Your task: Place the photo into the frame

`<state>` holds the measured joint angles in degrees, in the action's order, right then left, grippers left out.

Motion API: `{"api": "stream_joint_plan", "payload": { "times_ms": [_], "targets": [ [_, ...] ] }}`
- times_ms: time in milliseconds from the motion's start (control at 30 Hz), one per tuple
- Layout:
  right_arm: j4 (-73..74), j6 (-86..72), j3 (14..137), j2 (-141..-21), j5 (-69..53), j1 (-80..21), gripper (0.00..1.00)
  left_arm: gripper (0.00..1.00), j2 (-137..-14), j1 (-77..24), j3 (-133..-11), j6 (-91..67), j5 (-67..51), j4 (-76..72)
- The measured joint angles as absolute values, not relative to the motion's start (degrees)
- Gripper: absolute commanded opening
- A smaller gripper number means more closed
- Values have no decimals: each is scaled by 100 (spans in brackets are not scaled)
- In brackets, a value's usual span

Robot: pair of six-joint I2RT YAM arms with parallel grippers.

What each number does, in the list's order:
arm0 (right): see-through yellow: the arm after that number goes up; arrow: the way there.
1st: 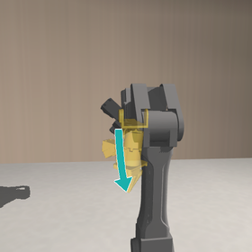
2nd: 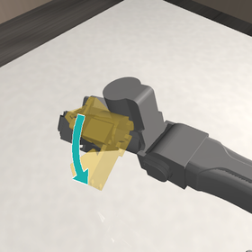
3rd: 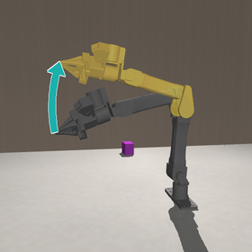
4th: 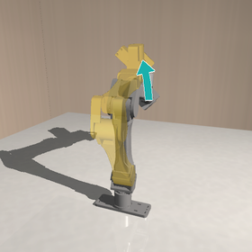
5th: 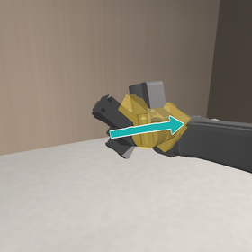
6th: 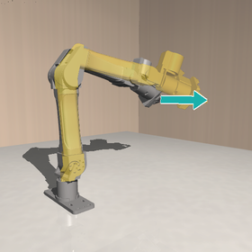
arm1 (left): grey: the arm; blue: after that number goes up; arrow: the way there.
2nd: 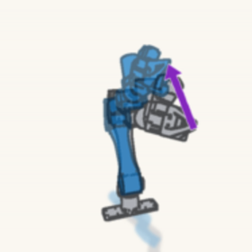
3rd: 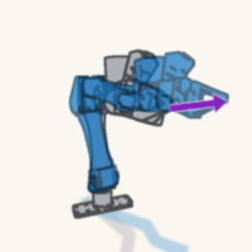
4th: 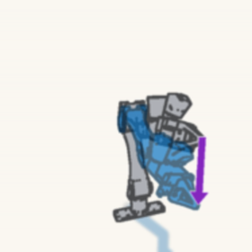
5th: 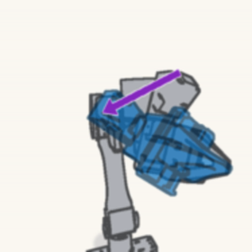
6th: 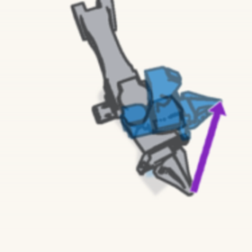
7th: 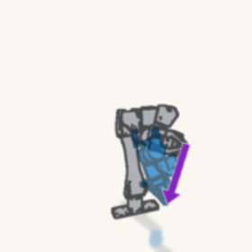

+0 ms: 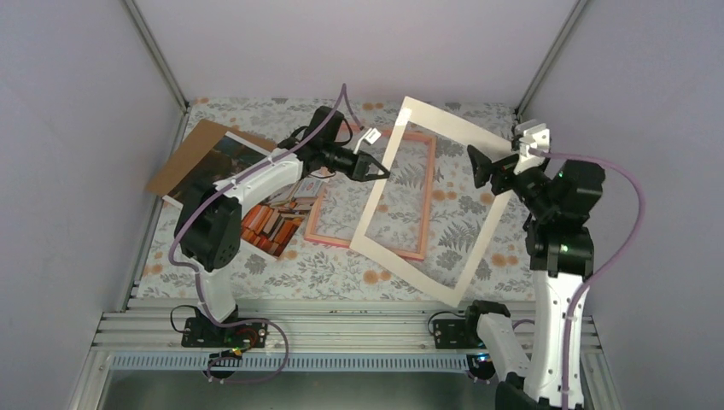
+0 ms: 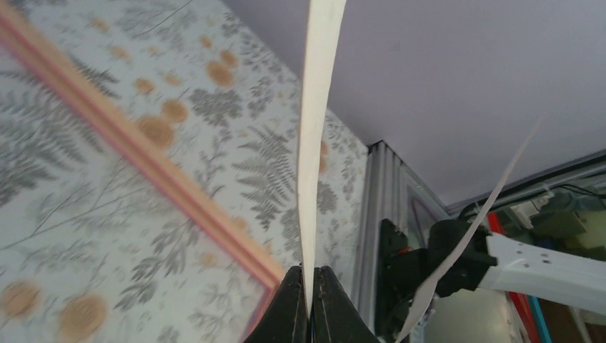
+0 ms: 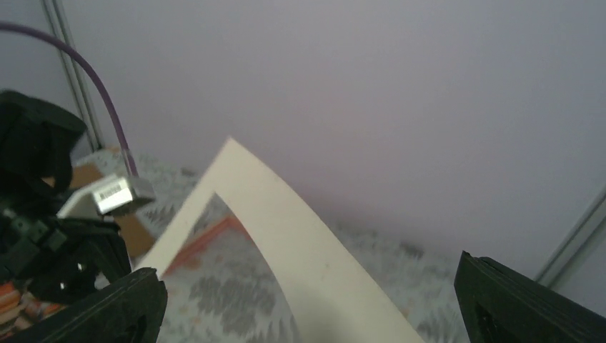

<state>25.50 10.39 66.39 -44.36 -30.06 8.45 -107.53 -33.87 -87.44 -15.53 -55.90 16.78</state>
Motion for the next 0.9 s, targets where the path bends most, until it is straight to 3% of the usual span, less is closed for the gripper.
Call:
{"api": "stream_joint_plan", "payload": {
  "times_ms": [367,600,900],
  "targets": [
    [3474,143,6099,-5570,-2290,847,100,2,-10831,-3105,-8053,-1382,-5398,1308],
    [3533,-99,5669,-6062,-3144,871,100,2,-10849,-3015,-8042,-1372,-5474,1092],
    [3509,-58,6012,-6742,-3701,1422,100,2,-10890,-2703,-7684,-1597,-5509,746]
  ]
}}
